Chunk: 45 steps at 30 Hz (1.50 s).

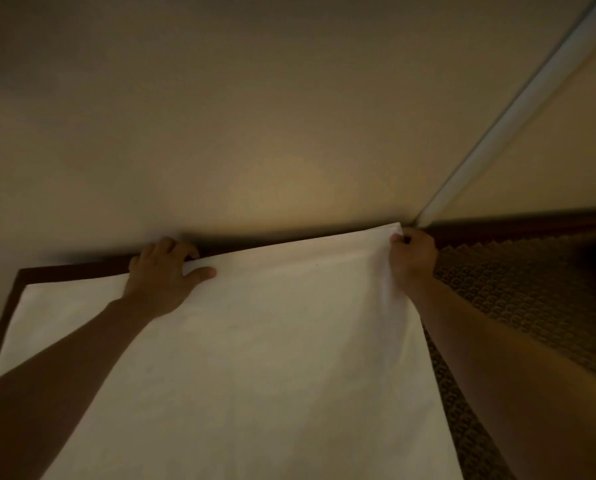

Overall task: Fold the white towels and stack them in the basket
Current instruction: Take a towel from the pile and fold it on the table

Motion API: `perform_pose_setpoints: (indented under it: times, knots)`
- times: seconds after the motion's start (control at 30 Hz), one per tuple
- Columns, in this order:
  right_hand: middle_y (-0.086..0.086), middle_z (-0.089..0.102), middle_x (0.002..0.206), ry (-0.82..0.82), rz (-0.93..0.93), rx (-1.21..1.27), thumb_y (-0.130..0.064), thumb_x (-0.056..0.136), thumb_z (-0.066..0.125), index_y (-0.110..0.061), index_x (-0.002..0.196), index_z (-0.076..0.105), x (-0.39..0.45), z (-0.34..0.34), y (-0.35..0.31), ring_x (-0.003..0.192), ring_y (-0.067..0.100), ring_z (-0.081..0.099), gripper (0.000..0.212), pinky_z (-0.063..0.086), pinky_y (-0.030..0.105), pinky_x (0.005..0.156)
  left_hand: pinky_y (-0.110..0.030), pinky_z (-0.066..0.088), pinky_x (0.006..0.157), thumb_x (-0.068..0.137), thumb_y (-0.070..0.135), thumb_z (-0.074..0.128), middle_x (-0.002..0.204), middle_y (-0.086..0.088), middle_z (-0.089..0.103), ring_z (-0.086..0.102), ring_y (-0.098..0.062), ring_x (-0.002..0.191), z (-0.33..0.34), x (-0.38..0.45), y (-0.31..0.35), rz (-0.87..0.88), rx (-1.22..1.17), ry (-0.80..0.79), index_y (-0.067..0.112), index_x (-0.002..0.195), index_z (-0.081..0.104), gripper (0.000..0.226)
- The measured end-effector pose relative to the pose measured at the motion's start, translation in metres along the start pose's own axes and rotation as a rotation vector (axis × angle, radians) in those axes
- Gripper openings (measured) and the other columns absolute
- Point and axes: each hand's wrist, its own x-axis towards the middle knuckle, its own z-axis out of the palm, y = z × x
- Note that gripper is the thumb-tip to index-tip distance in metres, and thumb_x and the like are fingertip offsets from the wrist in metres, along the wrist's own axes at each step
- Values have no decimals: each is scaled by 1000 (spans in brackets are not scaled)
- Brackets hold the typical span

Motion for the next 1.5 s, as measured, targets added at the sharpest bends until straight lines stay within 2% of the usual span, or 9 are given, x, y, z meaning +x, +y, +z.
perform_pose_setpoints:
  times: [0.2,0.3,0.4,0.73,0.87,1.07,1.2,1.3,1.5]
  knots:
    - [19,36,149,47,-233,-490,-18,90,54,-14,148,37,-48,17,-27,134,41,36,60,30,62,105,-58,38,101,96,64,32,134,-10,54,49,-38,121,-2,-36,-21,-93,30,172,22,129,58,59]
    - [12,14,166,-232,-490,-634,-42,101,28,-18,158,22,-97,45,-29,152,34,14,62,16,63,115,-72,9,114,98,67,25,164,-9,17,15,-41,150,9,-81,-43,-452,22,73,32,154,27,66]
    - [-1,-16,168,-417,-465,-769,-61,100,8,-24,160,-8,-107,67,-30,154,27,-15,73,-5,61,120,-74,-2,112,88,80,8,169,-4,-10,-6,-43,152,12,-82,-63,-529,62,-81,40,159,-2,82]
    - [1,-24,166,-317,-425,-753,-62,100,10,-23,161,-7,-127,61,-47,153,30,-19,74,-9,69,117,-74,-1,114,94,74,27,169,-3,2,-4,-37,154,-3,-43,-82,-453,-73,-35,36,159,15,76]
    - [1,-22,167,-324,-622,-694,-61,99,6,-31,160,-6,-228,54,-38,154,31,-18,69,-10,66,117,-69,-1,117,102,60,28,169,-4,2,-4,-34,155,-9,-115,-93,-337,-18,111,34,159,15,65]
    - [8,-16,168,-425,-649,-765,-57,98,13,-27,161,8,-345,55,-3,154,37,-12,70,-7,68,115,-63,8,119,97,72,18,169,5,-5,-1,-28,155,5,-209,-158,-258,45,-55,41,158,8,69]
    - [15,15,166,-400,-613,-697,-37,94,48,-21,152,36,-410,60,-19,151,40,18,62,21,67,112,-56,26,115,99,59,42,159,-10,31,30,-40,141,-12,-220,-172,-381,-113,78,28,152,36,62]
    - [12,56,133,-377,-622,-605,-32,78,57,-18,122,62,-474,68,-38,117,37,56,47,44,54,89,-51,42,106,97,50,56,143,-17,47,47,-40,127,-20,-227,-175,-408,-275,71,19,148,42,61]
    - [7,56,120,-714,-386,-530,-58,97,44,-15,121,51,-572,102,-91,111,31,59,50,47,40,92,-37,54,81,86,47,75,125,-14,64,64,-33,105,-41,-195,-193,-609,-778,-72,2,132,56,68]
